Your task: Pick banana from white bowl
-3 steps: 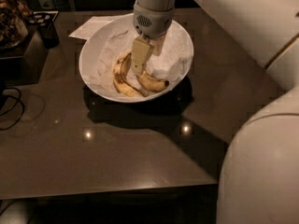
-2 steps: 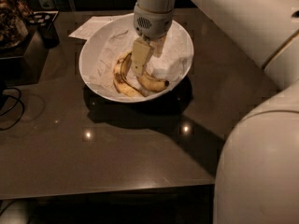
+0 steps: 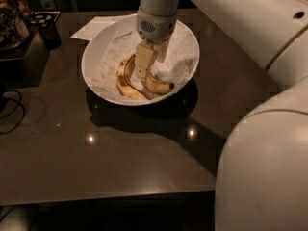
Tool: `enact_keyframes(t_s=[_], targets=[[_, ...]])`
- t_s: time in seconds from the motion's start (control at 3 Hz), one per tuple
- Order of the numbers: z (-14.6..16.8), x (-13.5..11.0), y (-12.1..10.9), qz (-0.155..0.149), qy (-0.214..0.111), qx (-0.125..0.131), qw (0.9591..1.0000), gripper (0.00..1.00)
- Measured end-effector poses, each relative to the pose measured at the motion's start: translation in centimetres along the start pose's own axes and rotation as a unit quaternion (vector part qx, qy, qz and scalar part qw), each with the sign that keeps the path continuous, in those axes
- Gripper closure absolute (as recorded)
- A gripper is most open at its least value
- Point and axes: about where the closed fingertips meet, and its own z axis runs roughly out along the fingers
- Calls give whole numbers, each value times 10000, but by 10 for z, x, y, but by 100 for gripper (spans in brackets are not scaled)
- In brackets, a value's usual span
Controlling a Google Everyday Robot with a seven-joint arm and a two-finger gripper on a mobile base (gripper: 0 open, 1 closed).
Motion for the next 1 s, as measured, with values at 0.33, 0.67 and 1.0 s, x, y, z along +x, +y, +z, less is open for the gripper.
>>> enact_keyframes(t_s=[0.33, 0.67, 1.0], targets=[[5, -2, 1, -2, 22, -55, 10000, 39], [7, -3, 2, -5, 39, -88, 10000, 39], [11, -5, 1, -8, 55, -168, 9998, 41]])
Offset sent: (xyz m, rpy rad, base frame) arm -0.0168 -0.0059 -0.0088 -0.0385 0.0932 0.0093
